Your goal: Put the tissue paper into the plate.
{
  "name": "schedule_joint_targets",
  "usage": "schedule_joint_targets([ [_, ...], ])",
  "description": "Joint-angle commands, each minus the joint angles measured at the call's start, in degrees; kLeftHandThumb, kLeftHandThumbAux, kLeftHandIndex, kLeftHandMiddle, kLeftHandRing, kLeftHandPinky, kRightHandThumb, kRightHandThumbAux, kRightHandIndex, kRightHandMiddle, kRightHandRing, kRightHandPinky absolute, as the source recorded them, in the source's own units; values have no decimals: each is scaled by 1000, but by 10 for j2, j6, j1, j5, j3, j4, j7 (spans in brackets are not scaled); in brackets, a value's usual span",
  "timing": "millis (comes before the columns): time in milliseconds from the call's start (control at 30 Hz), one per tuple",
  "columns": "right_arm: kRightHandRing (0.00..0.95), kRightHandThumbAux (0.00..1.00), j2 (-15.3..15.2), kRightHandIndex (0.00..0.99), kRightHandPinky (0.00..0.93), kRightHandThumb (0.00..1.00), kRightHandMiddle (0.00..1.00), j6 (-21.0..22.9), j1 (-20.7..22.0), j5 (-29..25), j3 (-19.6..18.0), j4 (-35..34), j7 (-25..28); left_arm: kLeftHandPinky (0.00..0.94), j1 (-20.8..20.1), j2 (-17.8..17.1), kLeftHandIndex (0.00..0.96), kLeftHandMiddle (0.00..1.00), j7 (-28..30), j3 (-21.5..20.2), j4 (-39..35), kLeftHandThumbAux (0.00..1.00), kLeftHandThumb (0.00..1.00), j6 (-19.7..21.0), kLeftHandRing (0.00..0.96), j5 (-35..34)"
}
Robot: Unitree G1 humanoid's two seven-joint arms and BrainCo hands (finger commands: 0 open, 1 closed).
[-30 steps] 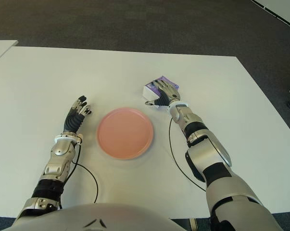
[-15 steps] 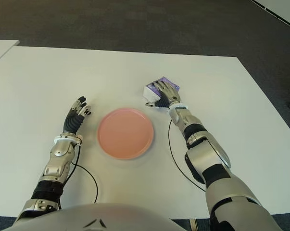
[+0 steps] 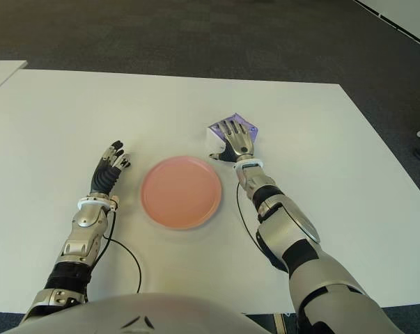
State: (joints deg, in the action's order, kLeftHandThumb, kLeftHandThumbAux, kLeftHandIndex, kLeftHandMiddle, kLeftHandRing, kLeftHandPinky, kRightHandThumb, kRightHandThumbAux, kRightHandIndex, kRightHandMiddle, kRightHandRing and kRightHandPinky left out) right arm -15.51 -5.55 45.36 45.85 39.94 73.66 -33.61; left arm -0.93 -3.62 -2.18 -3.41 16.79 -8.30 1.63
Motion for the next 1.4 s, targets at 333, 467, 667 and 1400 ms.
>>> schedule_joint_targets([
  [333,18,596,28,0,0,255,56,46,-100,43,64,59,82,0,24,5,1,22,8,2,13,486,0,30,0,-9],
  [467,15,582,27,0,0,253,55,48,-97,43,66,60,81,0,24,5,0,15,8,3,11,487,0,33,0,-10],
  [667,12,564,24,0,0,232,52,48,-89,42,66,59,79,0,24,6,0,9,9,2,8,485,0,38,0,-13],
  [1400,690,694,33,416,697,700,691,27,-100,-36,-23,52,30,0,25,4,2,8,12,2,8,493,0,32,0,-21],
])
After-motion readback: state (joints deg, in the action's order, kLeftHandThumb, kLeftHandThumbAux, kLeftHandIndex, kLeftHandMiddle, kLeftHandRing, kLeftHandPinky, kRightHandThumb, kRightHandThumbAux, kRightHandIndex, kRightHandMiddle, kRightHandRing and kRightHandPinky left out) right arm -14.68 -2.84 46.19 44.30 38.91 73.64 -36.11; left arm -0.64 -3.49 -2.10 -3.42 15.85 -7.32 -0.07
